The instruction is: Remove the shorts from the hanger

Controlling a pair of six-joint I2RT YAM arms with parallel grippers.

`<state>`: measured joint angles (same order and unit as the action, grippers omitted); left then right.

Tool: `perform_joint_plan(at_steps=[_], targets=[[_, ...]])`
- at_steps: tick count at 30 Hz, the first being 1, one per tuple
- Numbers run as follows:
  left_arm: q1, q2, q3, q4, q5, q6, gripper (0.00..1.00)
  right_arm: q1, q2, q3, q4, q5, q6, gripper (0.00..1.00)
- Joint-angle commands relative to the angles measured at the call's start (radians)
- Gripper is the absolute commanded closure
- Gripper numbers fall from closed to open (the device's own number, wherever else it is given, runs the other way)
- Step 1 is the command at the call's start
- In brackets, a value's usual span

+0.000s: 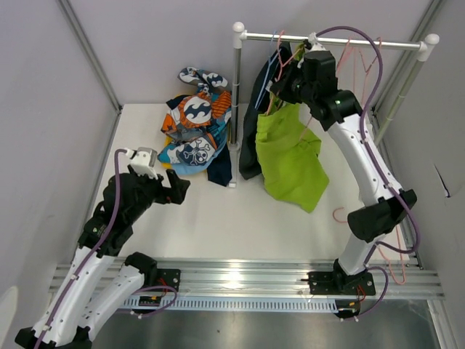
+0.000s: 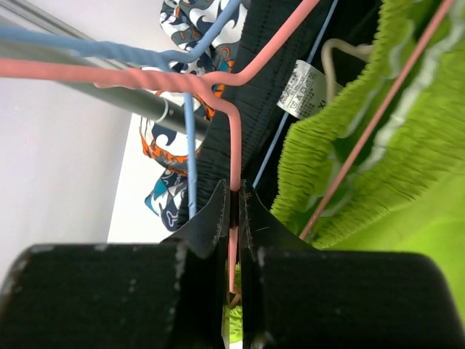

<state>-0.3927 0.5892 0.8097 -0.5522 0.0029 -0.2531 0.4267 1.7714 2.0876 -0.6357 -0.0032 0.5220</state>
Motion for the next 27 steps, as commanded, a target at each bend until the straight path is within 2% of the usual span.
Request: perform_joint_plan(at_steps=[1,3,10,12,13,16,22,27], targets=[[-0.030,0.032,0.031,0.067,0.106,0.005,0.01,0.006,-0.159,0.034,0.010,0.069,-0.057,1.00],[-0.066,0.047,0.055,0.116,0.138,-0.006,0.01,0.006,-0.208,0.037,0.002,0.086,-0.065,1.00],[-0.336,0.214,0.155,0.342,0.175,0.011,0.01,0.006,-0.309,0.017,-0.033,0.062,-0.027,1.00],[-0.386,0.291,0.181,0.406,0.231,0.012,0.01,0.009,-0.338,-0.017,-0.019,0.037,-0.007,1.00],[-0.435,0.317,0.193,0.478,0.241,0.015,0.01,0.010,-0.372,-0.065,0.002,0.032,0.015,1.00],[-0.530,0.423,0.241,0.544,0.240,0.037,0.01,0.021,-0.443,-0.142,0.050,0.026,0.038,1.00],[-0.642,0.613,0.358,0.643,0.267,0.054,0.01,0.029,-0.490,-0.202,0.059,0.014,0.069,1.00],[-0.702,0.681,0.378,0.684,0.241,0.061,0.01,0.032,-0.507,-0.201,0.056,0.014,0.076,1.00]])
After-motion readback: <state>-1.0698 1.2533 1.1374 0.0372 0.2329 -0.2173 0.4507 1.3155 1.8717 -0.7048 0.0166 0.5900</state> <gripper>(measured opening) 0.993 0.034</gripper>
